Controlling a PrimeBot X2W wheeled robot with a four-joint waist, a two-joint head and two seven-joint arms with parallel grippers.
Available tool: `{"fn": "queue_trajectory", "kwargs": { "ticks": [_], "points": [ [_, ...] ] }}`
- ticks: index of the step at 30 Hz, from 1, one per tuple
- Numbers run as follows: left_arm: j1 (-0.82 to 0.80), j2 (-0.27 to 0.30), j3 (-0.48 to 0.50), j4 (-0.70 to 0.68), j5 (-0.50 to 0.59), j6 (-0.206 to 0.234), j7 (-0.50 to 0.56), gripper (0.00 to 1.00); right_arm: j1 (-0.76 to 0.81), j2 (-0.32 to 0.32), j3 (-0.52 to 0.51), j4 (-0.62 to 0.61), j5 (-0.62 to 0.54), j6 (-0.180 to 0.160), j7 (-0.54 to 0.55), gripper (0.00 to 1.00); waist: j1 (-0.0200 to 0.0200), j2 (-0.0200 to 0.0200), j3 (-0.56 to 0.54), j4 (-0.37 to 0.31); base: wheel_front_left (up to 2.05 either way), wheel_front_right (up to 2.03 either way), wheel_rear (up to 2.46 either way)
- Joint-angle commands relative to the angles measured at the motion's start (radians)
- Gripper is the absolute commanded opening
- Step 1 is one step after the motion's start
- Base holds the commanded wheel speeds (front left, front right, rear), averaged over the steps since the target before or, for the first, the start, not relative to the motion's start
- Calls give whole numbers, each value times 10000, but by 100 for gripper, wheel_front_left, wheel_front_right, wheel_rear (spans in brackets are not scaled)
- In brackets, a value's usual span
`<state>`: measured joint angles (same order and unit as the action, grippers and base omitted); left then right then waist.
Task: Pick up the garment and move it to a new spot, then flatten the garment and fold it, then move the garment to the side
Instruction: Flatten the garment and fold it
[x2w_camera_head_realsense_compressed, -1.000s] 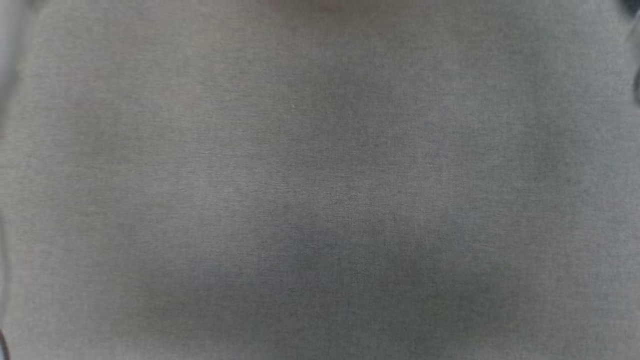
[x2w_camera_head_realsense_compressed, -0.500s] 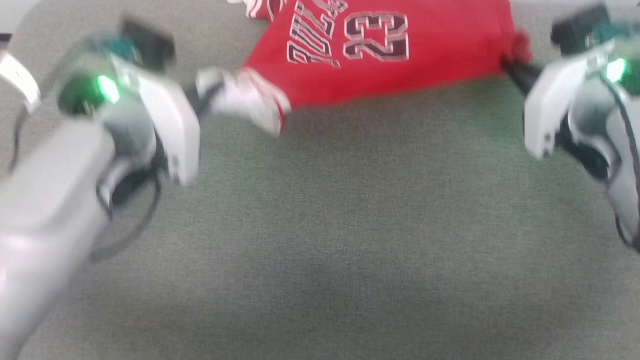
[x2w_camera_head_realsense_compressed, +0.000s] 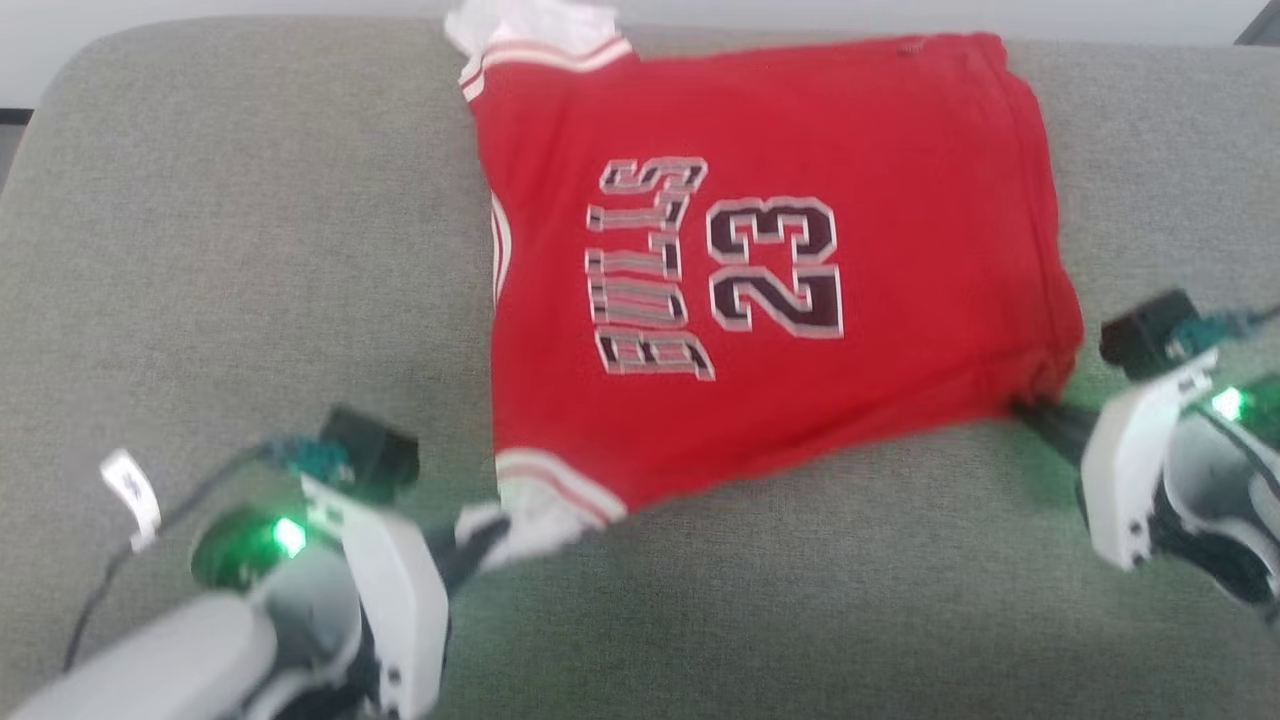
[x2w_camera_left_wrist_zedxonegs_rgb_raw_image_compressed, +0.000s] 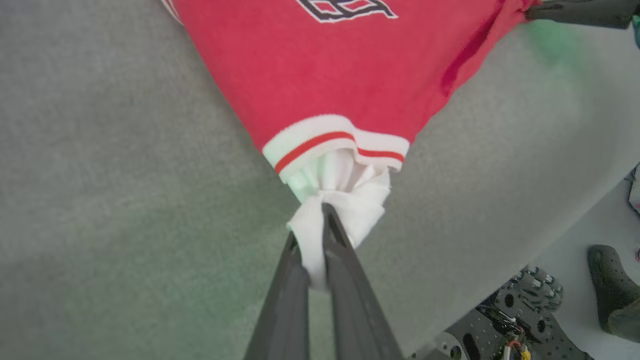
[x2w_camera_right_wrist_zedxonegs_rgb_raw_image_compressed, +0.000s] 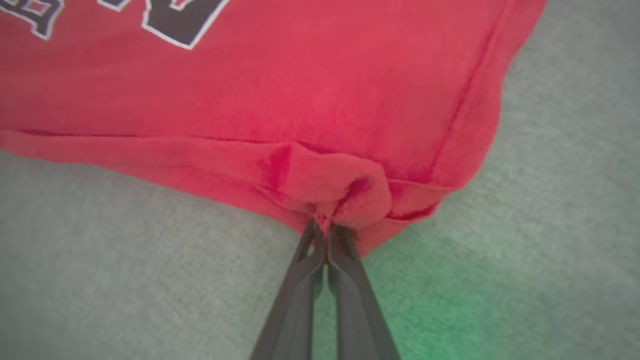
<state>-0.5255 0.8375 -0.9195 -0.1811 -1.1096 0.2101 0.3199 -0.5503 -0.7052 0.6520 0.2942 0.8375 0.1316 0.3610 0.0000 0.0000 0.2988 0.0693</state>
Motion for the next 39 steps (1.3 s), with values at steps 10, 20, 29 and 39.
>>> {"fn": "queue_trajectory", "kwargs": {
  "ticks": [10, 20, 29, 39],
  "points": [
    [1560, 704, -280, -1084, -293, 861, -146, 0, 3036, -611, -1259, -2351, 124, -17, 1449, 0, 0, 0, 6, -102, 0, 0, 0],
    [1191, 1451, 216, -1581, 70, 1345, -306, 0, 4609, 173, -3460, -4239, -543, -15, 2214, 0, 0, 0, 142, -190, 0, 0, 0],
    [-1296, 2046, 1023, -1459, 1428, 856, 204, 0, 3400, 1258, -4802, -4790, -1489, -18, 2790, 0, 0, 0, 501, -369, 0, 0, 0],
    [-4430, -317, 581, 2214, 2180, -1445, 654, 0, 401, 1697, -4165, -2780, -2057, -18, 2500, 0, 0, 0, 1418, -471, 0, 0, 0]
  ]
}}
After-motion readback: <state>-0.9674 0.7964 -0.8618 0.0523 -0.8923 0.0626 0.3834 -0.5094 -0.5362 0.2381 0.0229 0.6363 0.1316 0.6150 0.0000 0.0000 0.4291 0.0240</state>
